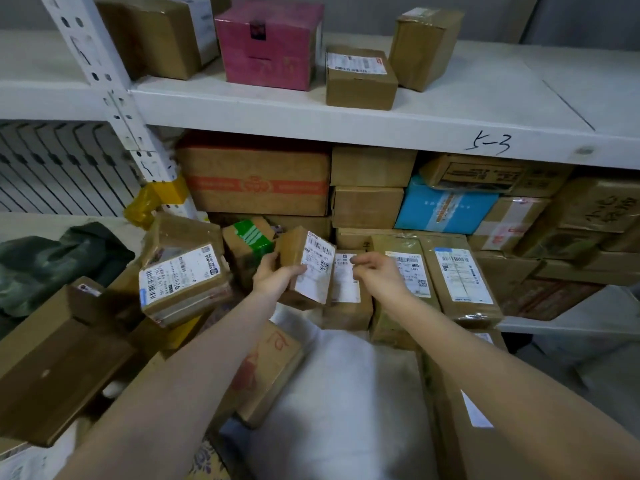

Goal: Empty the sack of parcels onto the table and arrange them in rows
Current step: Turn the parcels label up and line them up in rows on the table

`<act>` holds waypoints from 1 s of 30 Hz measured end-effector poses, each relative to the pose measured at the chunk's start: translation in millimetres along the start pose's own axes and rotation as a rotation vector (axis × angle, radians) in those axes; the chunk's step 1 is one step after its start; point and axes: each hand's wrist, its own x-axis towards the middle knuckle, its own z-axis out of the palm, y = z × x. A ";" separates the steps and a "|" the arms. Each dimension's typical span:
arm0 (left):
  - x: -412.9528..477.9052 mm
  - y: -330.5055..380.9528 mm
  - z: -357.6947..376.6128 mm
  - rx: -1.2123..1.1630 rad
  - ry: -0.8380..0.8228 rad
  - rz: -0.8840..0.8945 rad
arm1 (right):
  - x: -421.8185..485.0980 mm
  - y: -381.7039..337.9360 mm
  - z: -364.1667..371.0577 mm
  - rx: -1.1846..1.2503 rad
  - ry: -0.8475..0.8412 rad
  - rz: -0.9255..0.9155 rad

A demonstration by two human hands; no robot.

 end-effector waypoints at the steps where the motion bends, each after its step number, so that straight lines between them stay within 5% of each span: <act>1: 3.7 -2.8 4.9 0.004 0.006 0.004 | 6.1 2.8 3.0 -0.004 -0.014 -0.020; 9: 17.7 -11.8 2.7 -0.100 0.077 -0.093 | 31.1 14.9 39.7 -0.222 -0.036 -0.198; 17: 7.8 -15.2 -16.2 -0.150 0.072 -0.050 | 34.9 2.8 66.0 -0.086 0.025 -0.044; 19: 1.2 -11.5 -22.7 -0.246 0.006 -0.067 | 30.3 -6.0 63.2 0.126 -0.009 0.092; 22: -13.4 -8.3 -29.1 -0.335 -0.150 -0.106 | 14.7 -15.8 51.7 0.512 -0.286 0.312; 30: -71.0 -16.6 -24.2 -0.067 -0.388 -0.170 | -33.3 -1.2 1.9 0.438 -0.332 0.238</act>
